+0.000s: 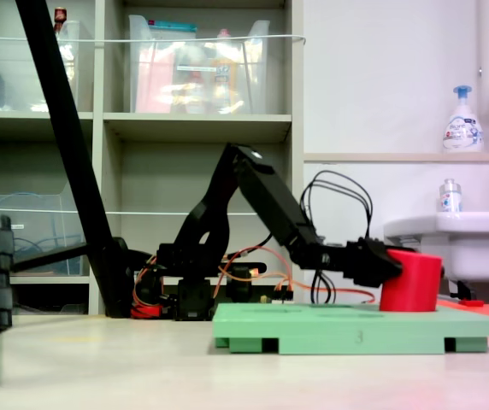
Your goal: Put the cylinder block into the corresponding hole
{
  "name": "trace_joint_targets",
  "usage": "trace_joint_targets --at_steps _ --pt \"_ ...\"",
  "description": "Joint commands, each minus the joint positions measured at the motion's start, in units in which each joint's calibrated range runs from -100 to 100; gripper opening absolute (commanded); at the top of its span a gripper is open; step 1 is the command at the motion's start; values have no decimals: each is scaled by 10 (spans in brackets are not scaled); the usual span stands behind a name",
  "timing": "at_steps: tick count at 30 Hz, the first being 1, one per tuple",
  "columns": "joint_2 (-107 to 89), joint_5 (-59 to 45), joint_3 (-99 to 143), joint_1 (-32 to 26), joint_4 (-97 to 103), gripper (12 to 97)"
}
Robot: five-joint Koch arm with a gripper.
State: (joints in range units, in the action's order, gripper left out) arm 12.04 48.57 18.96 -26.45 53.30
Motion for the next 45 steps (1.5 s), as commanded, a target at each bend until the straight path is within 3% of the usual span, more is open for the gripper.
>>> trace_joint_targets --at_steps 1,12,16,21,26,30,31,36,41,45 --pt "0 -5 -35 -6 22 401" --pt "16 -5 55 -8 71 813" --pt "-66 -4 139 -3 144 813" --pt "-342 -4 244 17 122 809" --pt "-721 -23 255 65 -222 664" --pt "-901 -112 149 112 -529 532" --pt "-943 -175 139 131 -567 514" --pt "-1032 -344 147 216 -600 444" --pt "-1092 -433 232 261 -640 442" --pt "-1120 -469 396 262 -637 449"
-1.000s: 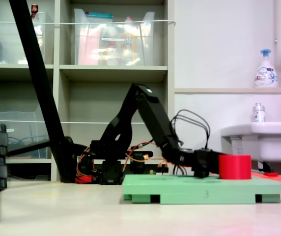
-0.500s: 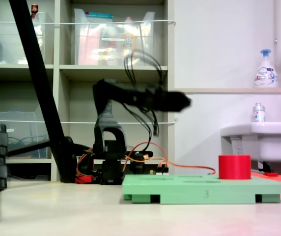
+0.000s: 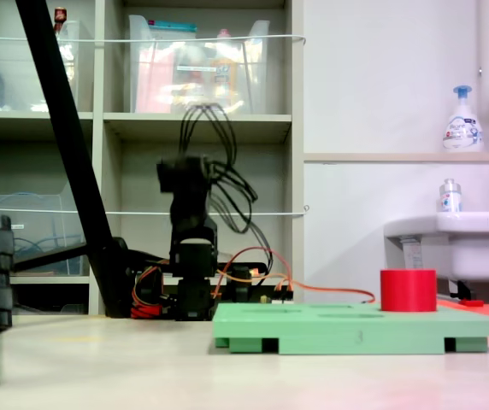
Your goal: Put the cylinder block into the corresponding hole
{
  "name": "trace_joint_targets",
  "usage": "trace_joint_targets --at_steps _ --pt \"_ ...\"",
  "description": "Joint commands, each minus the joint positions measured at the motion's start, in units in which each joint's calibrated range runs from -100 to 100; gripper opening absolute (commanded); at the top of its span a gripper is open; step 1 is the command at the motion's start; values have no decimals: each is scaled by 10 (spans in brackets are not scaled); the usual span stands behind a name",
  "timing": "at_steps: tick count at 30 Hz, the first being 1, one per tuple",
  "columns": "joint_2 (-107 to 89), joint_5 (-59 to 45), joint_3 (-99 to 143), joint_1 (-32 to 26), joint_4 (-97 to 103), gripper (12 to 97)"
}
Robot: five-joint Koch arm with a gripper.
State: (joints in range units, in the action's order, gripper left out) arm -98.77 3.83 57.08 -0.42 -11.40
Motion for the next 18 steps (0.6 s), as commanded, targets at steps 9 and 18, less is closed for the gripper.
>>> trace_joint_targets --at_steps 9,18 --pt "-12 -34 429 -1 219 449" --pt "-12 -33 429 -2 149 449"
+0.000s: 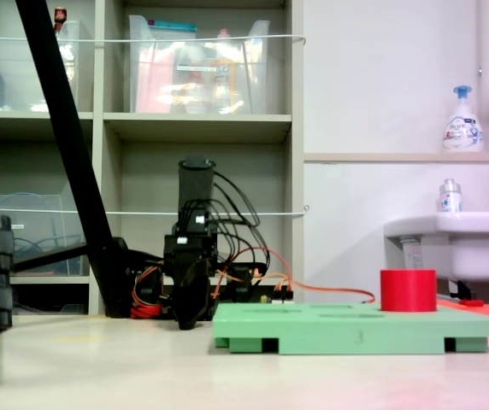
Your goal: Put the cylinder block into the corresponding hole
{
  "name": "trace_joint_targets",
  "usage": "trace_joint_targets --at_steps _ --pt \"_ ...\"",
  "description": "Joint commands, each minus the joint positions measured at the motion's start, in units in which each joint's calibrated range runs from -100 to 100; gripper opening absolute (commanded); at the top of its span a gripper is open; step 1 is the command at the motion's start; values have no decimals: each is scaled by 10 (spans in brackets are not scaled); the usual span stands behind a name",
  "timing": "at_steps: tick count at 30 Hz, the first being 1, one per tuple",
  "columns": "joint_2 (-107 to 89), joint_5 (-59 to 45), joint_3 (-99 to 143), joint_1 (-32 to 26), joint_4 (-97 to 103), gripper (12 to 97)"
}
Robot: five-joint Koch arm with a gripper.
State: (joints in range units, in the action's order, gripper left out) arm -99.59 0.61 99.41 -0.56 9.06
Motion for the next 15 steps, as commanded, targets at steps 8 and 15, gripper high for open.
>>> trace_joint_targets --at_steps 8,15 --pt "-4 0 6 -1 -71 518" --pt "-4 0 6 -1 -71 515"
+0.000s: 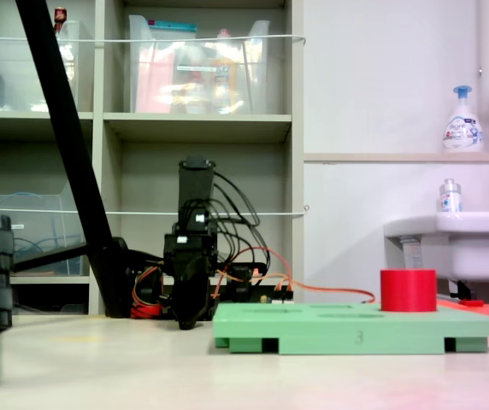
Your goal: Put the cylinder block into the corresponding hole
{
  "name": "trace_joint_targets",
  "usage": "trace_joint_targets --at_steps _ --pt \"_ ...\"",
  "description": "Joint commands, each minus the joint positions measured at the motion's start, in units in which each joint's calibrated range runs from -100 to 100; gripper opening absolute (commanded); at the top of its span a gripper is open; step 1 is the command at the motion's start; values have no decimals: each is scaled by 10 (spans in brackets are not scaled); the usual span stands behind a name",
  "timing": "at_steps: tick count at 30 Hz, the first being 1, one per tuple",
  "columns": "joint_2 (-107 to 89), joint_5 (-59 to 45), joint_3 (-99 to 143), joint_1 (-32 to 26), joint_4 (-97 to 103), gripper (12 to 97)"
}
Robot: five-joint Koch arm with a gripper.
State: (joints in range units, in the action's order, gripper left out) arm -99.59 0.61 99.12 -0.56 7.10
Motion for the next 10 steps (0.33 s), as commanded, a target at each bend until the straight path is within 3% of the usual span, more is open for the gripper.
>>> trace_joint_targets --at_steps 1,10 --pt "-4 0 9 -1 -51 515" --pt "-4 0 9 -1 -50 510"
